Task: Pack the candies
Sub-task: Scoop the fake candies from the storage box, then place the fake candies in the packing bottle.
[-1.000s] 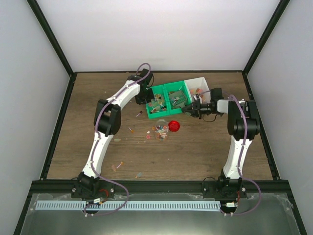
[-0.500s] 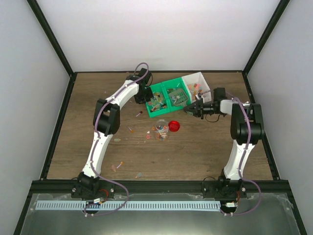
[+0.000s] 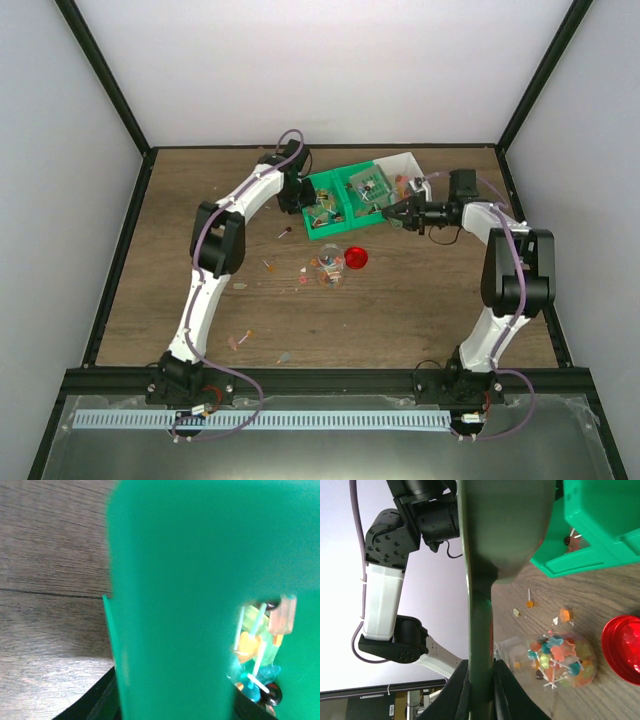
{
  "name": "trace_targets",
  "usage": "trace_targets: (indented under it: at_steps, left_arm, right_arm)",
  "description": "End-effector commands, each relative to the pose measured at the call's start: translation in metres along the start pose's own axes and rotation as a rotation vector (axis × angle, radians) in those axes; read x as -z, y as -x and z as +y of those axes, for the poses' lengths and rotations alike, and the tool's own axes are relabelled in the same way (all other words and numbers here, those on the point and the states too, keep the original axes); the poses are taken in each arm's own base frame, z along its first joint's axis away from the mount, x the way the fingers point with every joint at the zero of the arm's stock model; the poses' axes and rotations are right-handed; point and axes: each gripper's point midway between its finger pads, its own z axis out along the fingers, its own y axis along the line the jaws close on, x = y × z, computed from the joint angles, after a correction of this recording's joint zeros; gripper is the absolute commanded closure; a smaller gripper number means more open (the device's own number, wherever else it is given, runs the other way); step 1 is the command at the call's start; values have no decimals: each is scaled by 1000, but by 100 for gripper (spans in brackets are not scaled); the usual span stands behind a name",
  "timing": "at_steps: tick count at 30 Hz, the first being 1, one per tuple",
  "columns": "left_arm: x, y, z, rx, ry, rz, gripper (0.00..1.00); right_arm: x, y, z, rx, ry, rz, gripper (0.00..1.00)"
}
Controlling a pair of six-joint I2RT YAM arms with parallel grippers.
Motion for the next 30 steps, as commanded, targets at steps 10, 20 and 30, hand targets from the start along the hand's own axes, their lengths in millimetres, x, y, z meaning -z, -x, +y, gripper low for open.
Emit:
trace_targets:
  at_steps: [10, 20, 30]
  left_arm:
    - [109, 1, -20, -162, -61, -138, 46]
    - [130, -38, 25, -201, -44, -141, 44]
    - [136, -52, 36, -251, -52, -144, 44]
  right_arm:
    - [-8, -70, 40, 48, -75, 32, 99]
    - [-13, -144, 84, 55, -128, 50, 99]
    - [-13, -196, 81, -11, -253, 76, 99]
